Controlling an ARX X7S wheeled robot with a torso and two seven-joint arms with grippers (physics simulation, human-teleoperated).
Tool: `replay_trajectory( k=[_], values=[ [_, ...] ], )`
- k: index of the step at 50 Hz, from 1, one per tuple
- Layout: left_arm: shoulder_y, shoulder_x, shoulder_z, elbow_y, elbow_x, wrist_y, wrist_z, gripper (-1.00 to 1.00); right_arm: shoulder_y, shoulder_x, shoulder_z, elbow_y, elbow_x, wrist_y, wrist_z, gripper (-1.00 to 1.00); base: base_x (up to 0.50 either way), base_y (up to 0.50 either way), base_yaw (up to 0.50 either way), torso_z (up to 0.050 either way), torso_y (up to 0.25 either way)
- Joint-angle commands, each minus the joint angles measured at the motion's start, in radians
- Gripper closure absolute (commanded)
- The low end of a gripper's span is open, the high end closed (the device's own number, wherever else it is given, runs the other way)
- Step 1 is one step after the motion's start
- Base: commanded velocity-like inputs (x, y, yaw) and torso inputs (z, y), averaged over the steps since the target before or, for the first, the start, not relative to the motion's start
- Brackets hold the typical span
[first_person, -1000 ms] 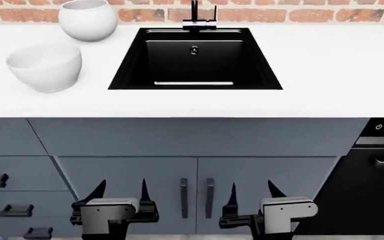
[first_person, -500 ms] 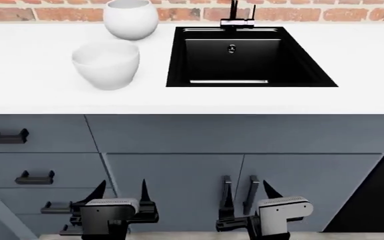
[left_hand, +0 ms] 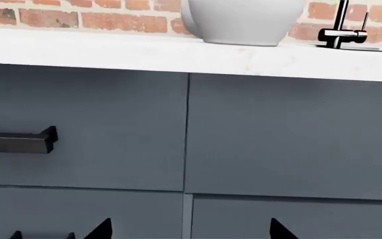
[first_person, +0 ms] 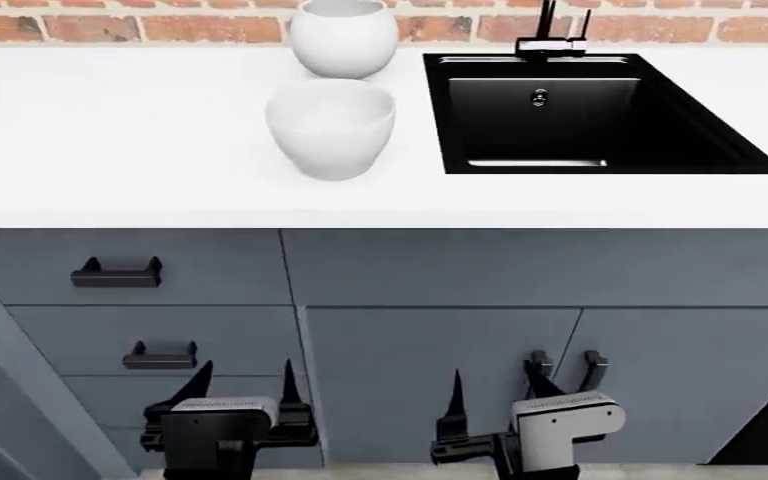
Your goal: Stack the bowls in the sink.
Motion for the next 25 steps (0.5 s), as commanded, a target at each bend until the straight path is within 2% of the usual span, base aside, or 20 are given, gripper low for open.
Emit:
replay_trajectory(
  k=[1,16,21,25],
  values=[
    [-0.003,-0.007,0.009,-0.006,-0.011,0.004,-0.006,-1.0,0.003,0.002,-0.001,0.002,0.02,-0.016,0.006,-1.0,0.0,0.5,0.0,0.0,0.0],
    [-0.004,-0.012,0.001,0.004,-0.061,-0.014,-0.015,-1.0,-0.004,0.016,-0.006,-0.047,0.044,0.023,0.014,-1.0,0.0,0.03,0.0,0.0,0.0],
    [0.023,-0.062,-0.028,0.194,-0.125,-0.147,-0.041,-1.0,-0.024,0.076,0.041,-0.316,0.078,0.231,0.051,-1.0,0.0,0.0,0.0,0.0,0.0],
    [0.015,-0.151,-0.073,0.493,-0.201,-0.378,-0.11,-1.0,0.012,0.136,0.135,-0.655,0.137,0.496,0.103,-1.0,0.0,0.0,0.0,0.0,0.0]
  ],
)
